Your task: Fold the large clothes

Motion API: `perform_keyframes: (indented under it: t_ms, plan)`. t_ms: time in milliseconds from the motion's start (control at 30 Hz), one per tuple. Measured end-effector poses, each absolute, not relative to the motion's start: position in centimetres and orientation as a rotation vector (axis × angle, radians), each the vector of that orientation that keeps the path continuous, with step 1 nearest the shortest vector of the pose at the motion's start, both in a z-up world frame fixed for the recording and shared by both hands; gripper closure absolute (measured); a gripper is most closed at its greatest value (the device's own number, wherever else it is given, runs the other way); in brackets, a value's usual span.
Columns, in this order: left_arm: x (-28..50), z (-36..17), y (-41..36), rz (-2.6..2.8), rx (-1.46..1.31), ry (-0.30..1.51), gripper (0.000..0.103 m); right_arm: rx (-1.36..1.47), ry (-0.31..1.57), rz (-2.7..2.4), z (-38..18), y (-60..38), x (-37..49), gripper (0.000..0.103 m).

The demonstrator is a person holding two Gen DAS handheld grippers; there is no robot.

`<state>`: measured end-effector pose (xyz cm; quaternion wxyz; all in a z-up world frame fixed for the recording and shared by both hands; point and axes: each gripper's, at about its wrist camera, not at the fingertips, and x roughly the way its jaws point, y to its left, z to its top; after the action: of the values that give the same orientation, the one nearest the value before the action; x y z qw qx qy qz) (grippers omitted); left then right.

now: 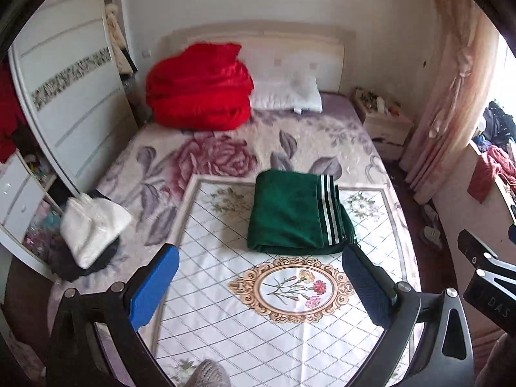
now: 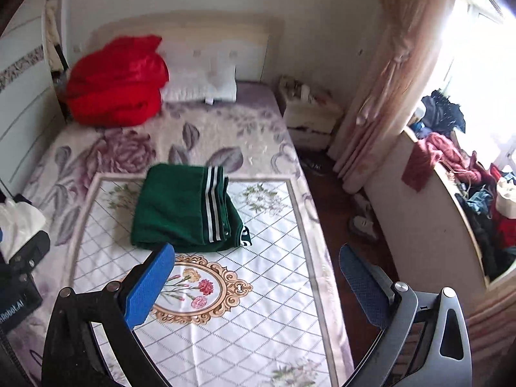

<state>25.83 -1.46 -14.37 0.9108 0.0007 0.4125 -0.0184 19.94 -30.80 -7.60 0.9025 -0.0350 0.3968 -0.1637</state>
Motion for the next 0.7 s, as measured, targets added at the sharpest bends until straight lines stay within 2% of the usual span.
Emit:
perform_keyframes:
  t_ms: [167,333,533,700]
  plan:
    - [20.3,-9.0,-0.9,-0.06,-0.012,0.793,0.0,-0.062,0.738,-0.337,-0.5,-29.2,12.2,0.0]
    - [16.1,-5.8,-0.6,-0.064,-0.011,0.76,0.0,-0.055,0.674,-0.312,4.7,-28.0,5.6,0.0]
    - [12.9,-4.0,0.0,-0.035,-0.002,0.776,0.0,-0.051,0.633,-0.294,8.5,-27.1,0.0,0.0]
    - [11.3,-3.0,-0.1,-0.03,0.013,0.773,0.0,-0.043,0.639,-0.278,9.5,-27.4,-1.6,0.0]
